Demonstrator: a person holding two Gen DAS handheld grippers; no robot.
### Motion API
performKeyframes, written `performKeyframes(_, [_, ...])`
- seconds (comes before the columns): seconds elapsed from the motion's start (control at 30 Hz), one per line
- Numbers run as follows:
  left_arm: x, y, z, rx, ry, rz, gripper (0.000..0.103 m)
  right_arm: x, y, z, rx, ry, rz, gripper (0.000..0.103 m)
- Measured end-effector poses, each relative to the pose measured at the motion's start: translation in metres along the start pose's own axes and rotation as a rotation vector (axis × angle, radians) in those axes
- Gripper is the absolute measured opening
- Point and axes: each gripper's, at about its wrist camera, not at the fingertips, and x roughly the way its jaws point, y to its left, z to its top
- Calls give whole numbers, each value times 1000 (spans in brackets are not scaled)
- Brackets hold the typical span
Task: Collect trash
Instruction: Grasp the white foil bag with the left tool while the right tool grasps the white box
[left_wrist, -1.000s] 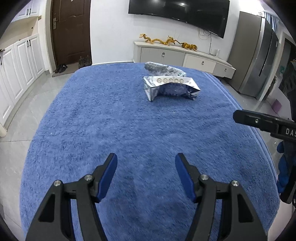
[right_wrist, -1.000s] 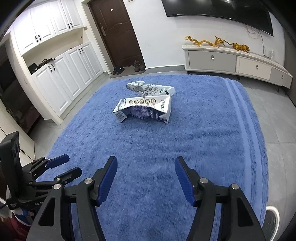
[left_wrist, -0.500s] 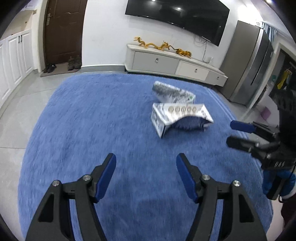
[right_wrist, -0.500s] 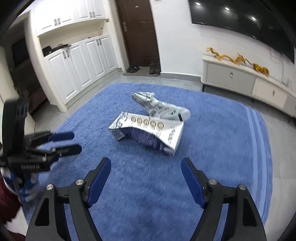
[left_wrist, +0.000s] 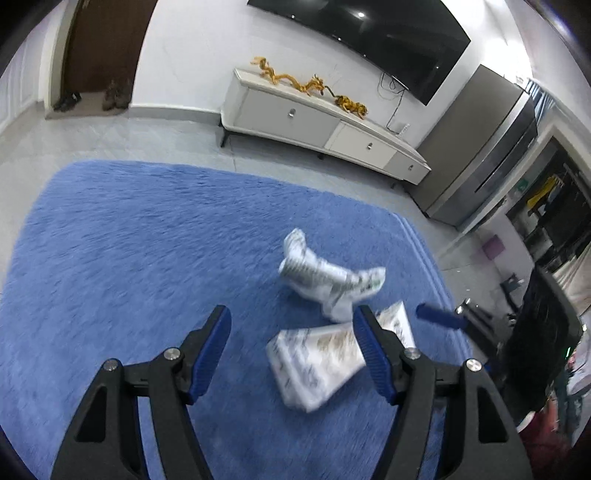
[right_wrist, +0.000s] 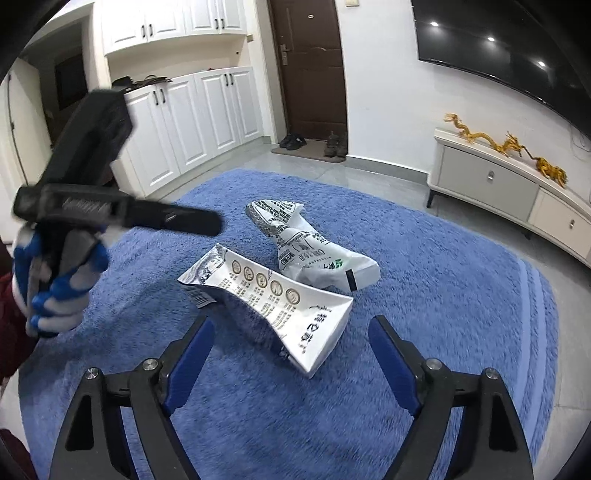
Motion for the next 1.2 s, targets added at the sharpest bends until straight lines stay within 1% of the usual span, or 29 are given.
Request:
performKeyframes(0.13, [26,3,18,-50,42,-37,67,12,-5,2,-43,9,36,86])
performKeyframes(0.23, [39,10,30,-101,58,-83,67,20,-8,3,-65,20,47,87])
performKeyframes(0.4, [47,12,41,-134,75,-120,67,32,-16,6,-65,42,87,87])
performKeyframes(0.53, [40,16,46,-150,51,-145,67,31,-14,5,-77,35,102,87])
performKeyframes(0.63, [40,18,47,-159,57,-142,67,32,-13,4,-79,39,139,86])
performKeyframes(0.67, [41,20,46,-161,63,-139,67,32,-12,3,-79,38,149,84])
performKeyframes(0.8, [53,15,42,-157,96,-129,67,34,-9,0,-90,47,145,80])
performKeyframes(0.93, [64,18,34,-171,144,-112,65,40,-7,1,-115,67,139,80])
performKeyframes(1.1, [64,21,31,-189,159,-126,63,55,1,4,-171,105,136,80])
performKeyframes(1.2, [62,20,24,-179,167,-115,54,62,-1,8,-172,115,134,79])
